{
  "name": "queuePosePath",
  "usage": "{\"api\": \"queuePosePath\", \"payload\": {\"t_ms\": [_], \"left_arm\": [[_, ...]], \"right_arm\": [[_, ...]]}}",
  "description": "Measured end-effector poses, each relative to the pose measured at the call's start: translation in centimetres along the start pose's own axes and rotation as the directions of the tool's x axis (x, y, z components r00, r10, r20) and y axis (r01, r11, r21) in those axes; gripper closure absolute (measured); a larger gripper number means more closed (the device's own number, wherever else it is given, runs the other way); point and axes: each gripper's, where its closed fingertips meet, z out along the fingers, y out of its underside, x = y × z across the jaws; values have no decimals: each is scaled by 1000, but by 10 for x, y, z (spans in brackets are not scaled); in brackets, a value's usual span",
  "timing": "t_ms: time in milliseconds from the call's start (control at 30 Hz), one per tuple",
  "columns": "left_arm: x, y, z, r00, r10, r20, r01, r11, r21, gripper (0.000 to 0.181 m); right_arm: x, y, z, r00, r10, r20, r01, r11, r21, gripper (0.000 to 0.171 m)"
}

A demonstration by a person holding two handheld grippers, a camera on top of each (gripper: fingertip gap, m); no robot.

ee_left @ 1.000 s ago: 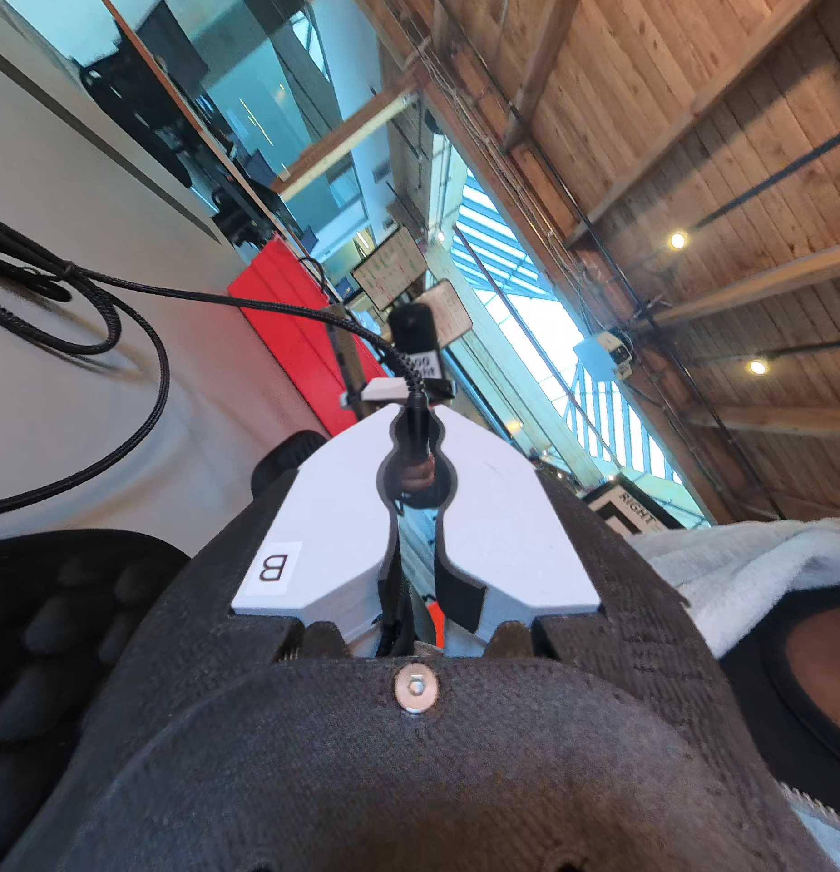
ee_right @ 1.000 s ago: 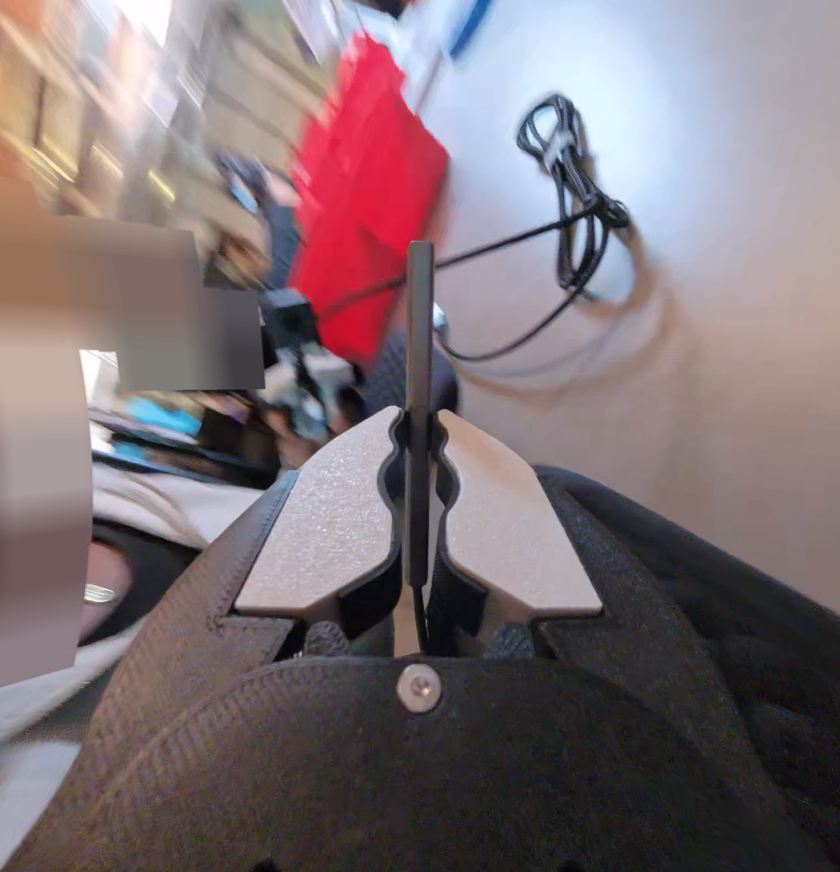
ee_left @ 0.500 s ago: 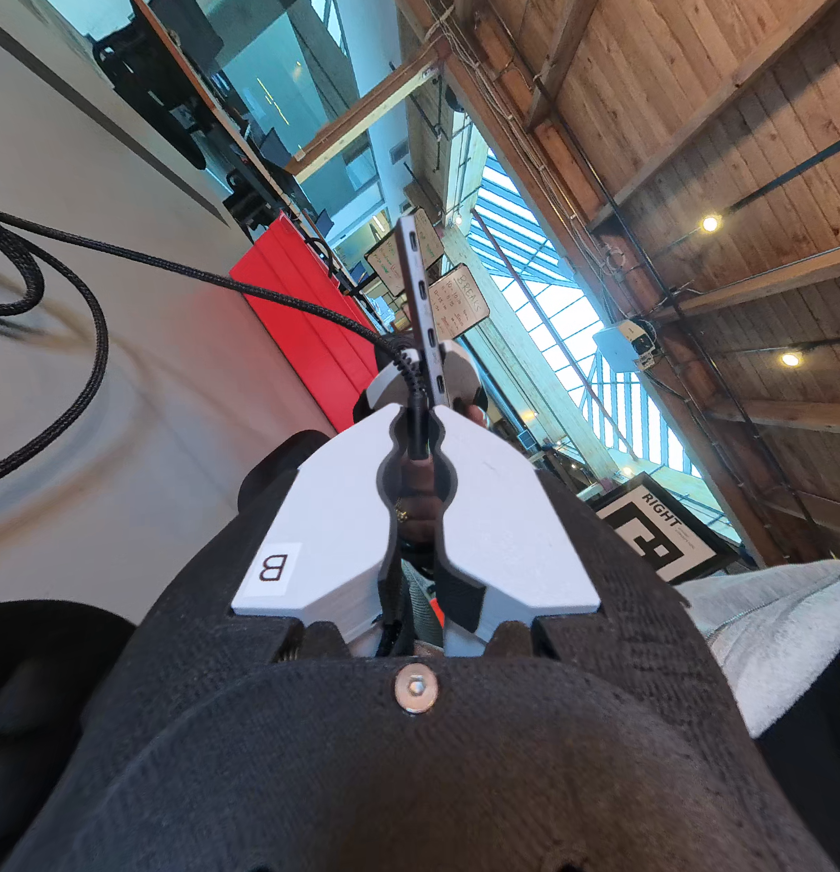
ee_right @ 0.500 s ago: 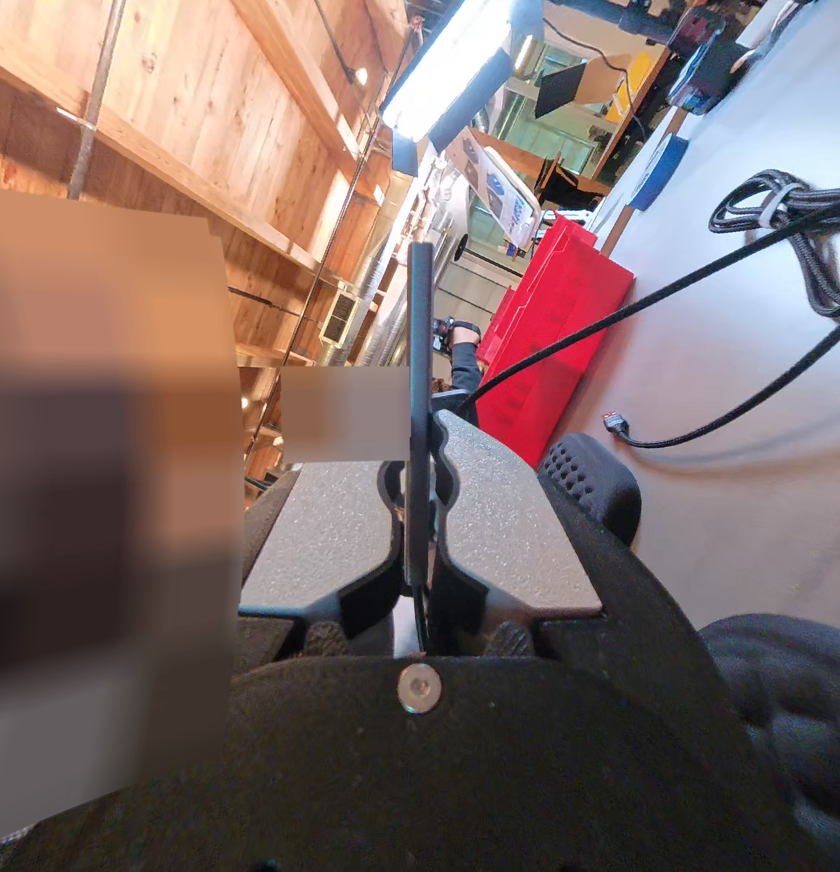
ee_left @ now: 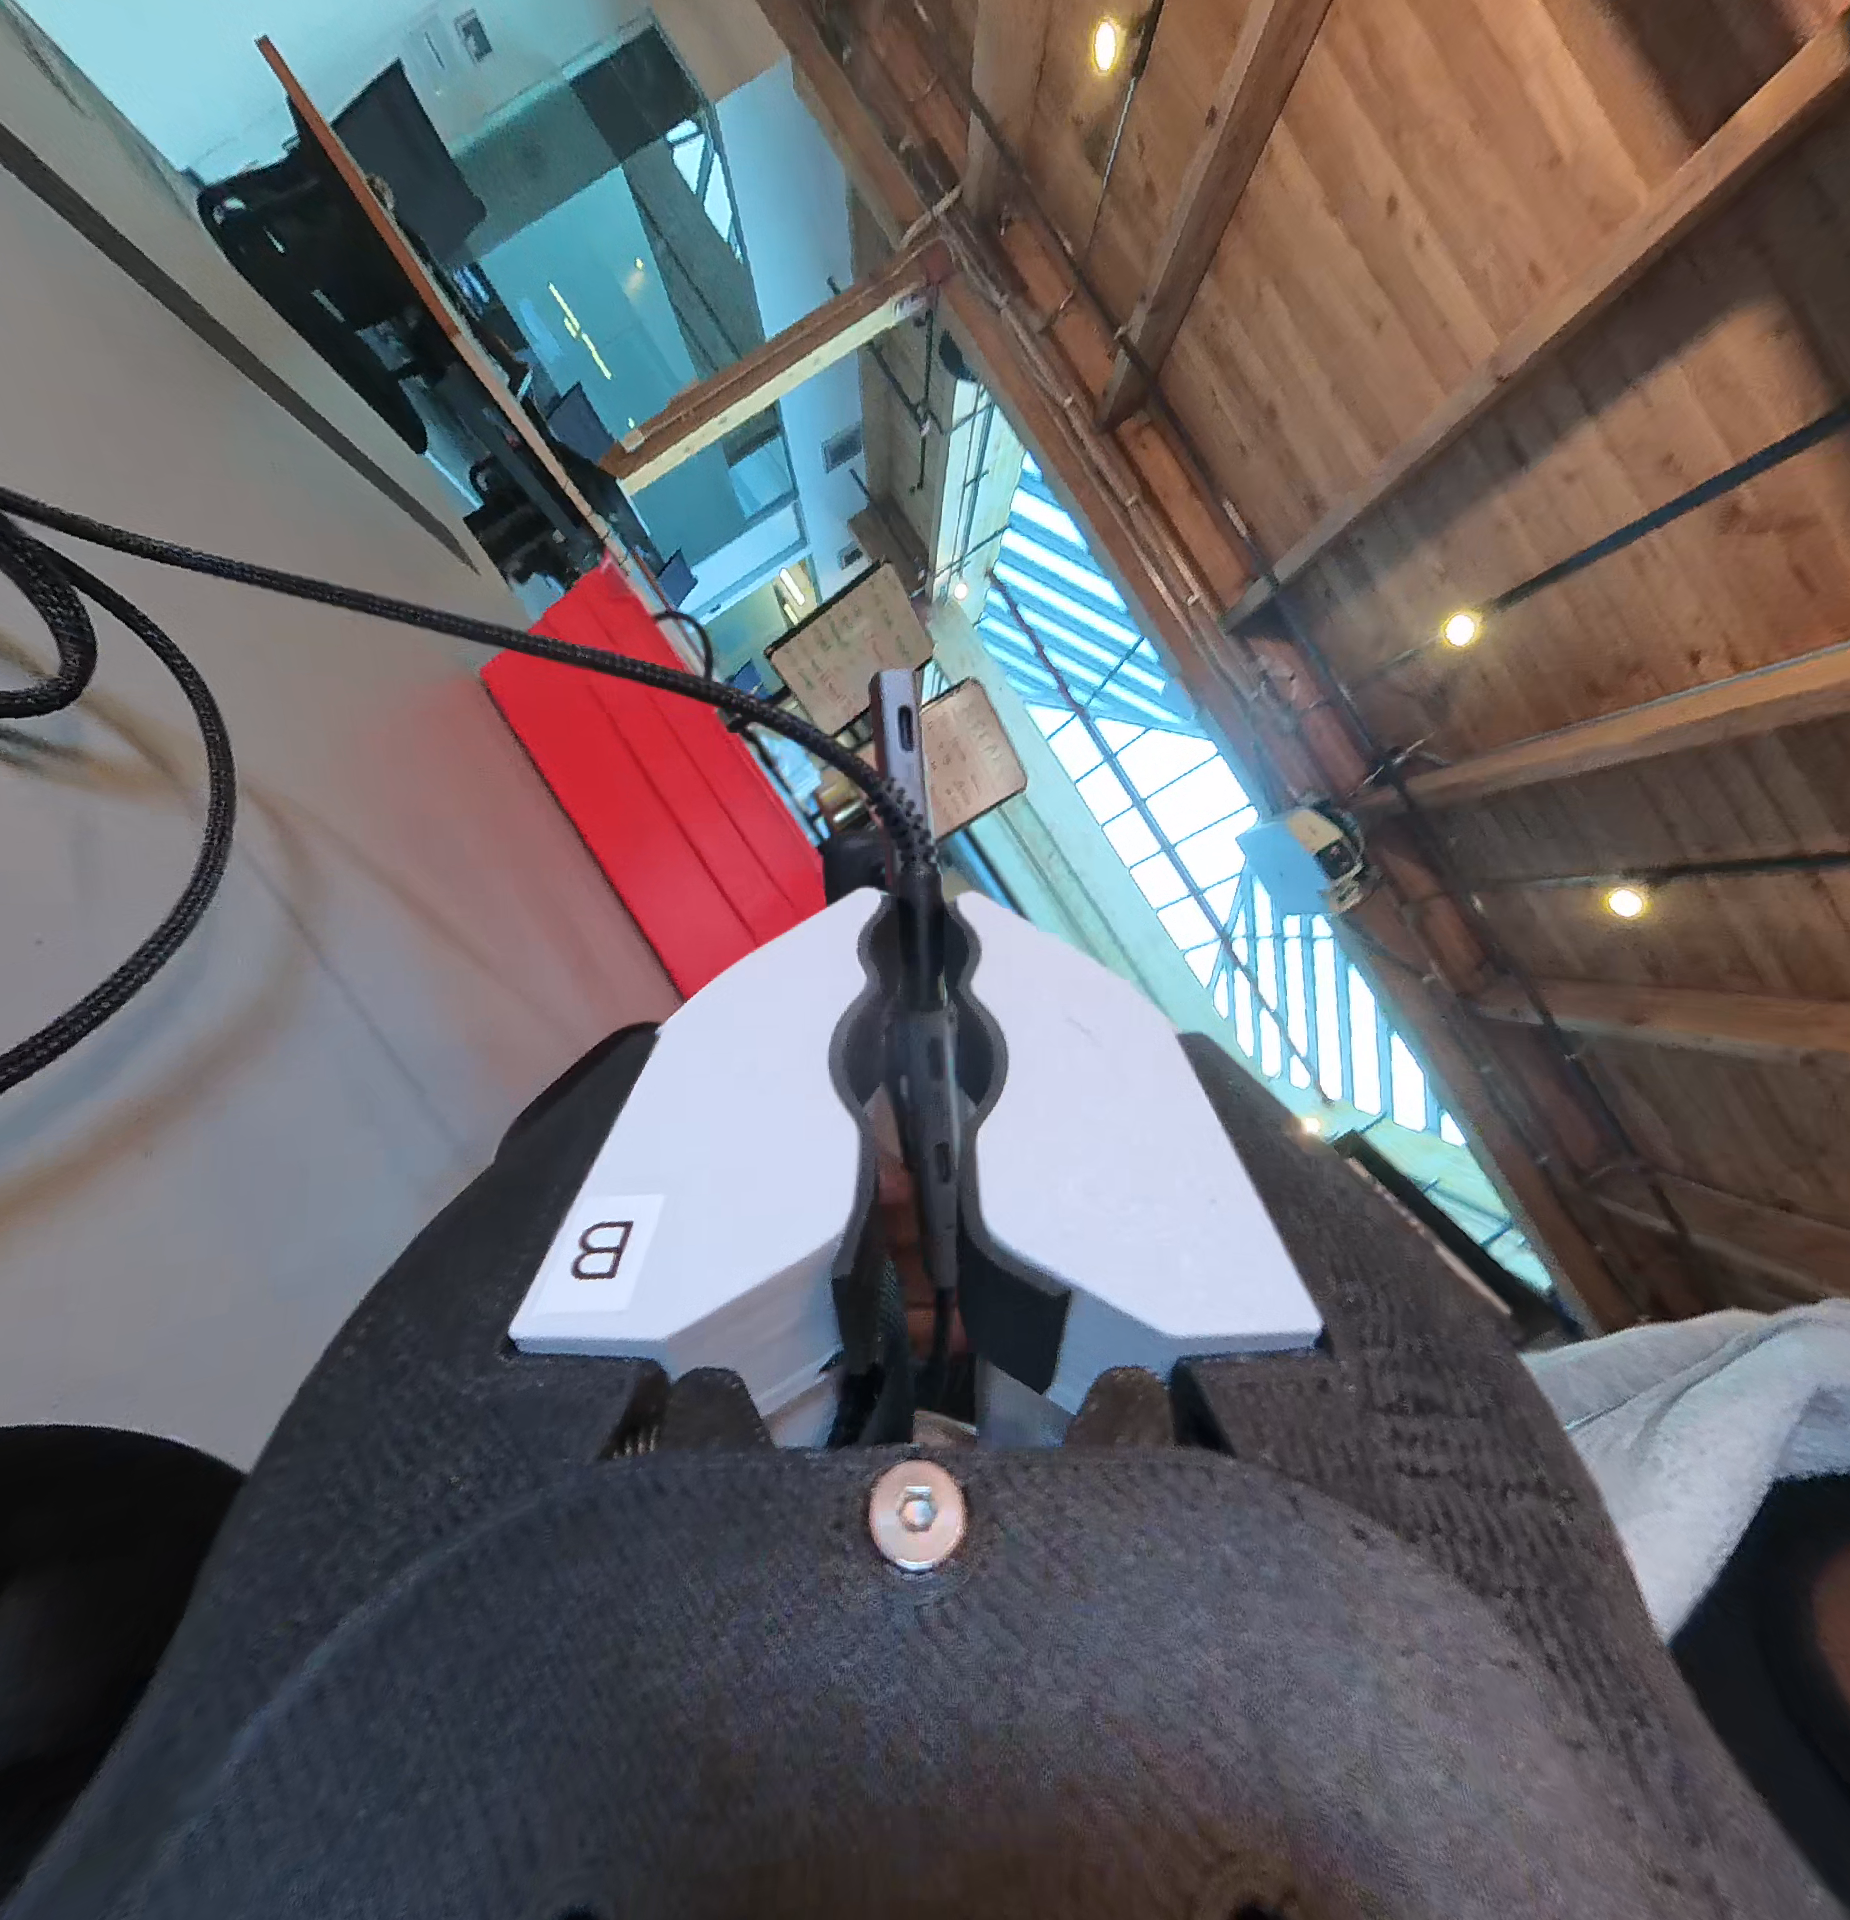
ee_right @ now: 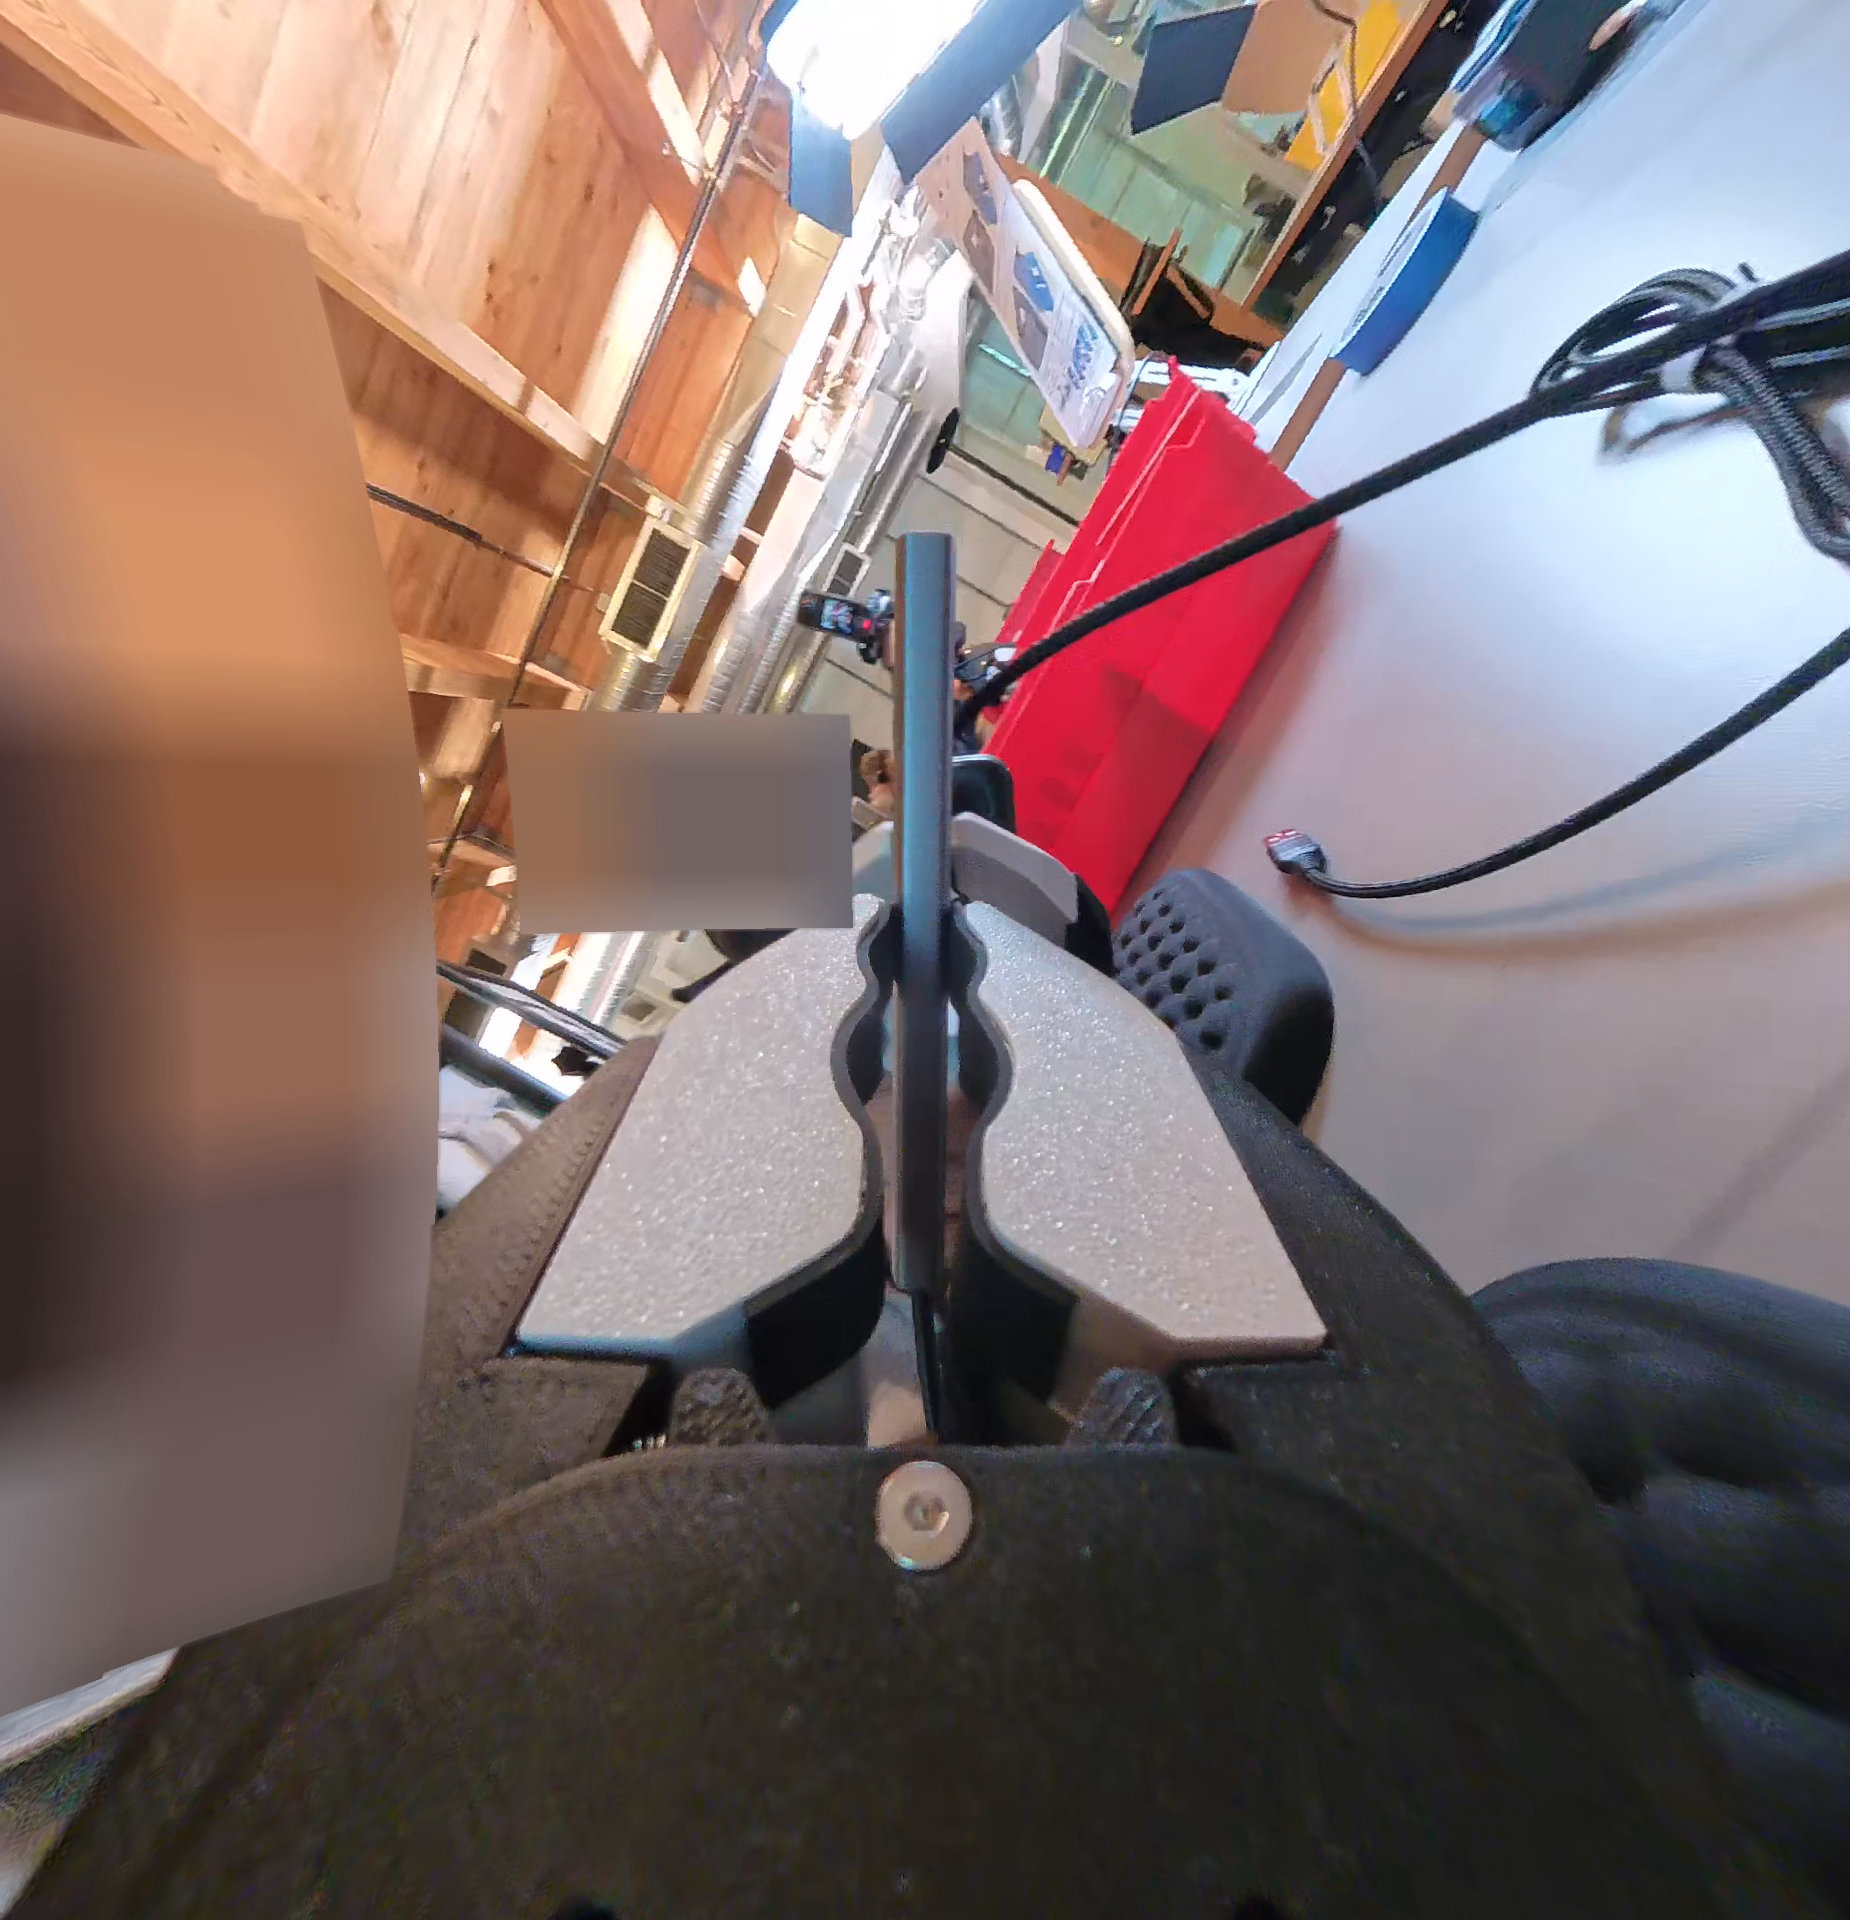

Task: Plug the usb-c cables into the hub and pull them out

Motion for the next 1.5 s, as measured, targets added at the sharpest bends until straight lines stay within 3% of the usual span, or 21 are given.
{"api": "queuePosePath", "payload": {"t_ms": [33, 233, 833, 1067, 1500], "left_arm": [[0, -2, 0, 1000, -22, -7, 22, 1000, 18, 172], [-5, -7, -1, 998, -64, -1, 64, 994, 88, 173], [-3, -7, -2, 998, -65, -25, 67, 993, 99, 172], [-2, -2, -1, 999, 37, 11, -37, 996, 82, 172], [1, 11, 0, 999, 16, -47, -18, 999, -41, 172]], "right_arm": [[3, 1, 1, 1000, -14, -14, 14, 1000, 7, 162], [2, 0, 6, 998, -64, -21, 65, 996, 55, 162], [4, 0, 8, 992, -108, -61, 111, 993, 33, 162], [4, 6, 7, 979, -177, -97, 166, 980, -113, 162], [5, 24, 5, 967, -238, -97, 175, 886, -428, 162]]}}
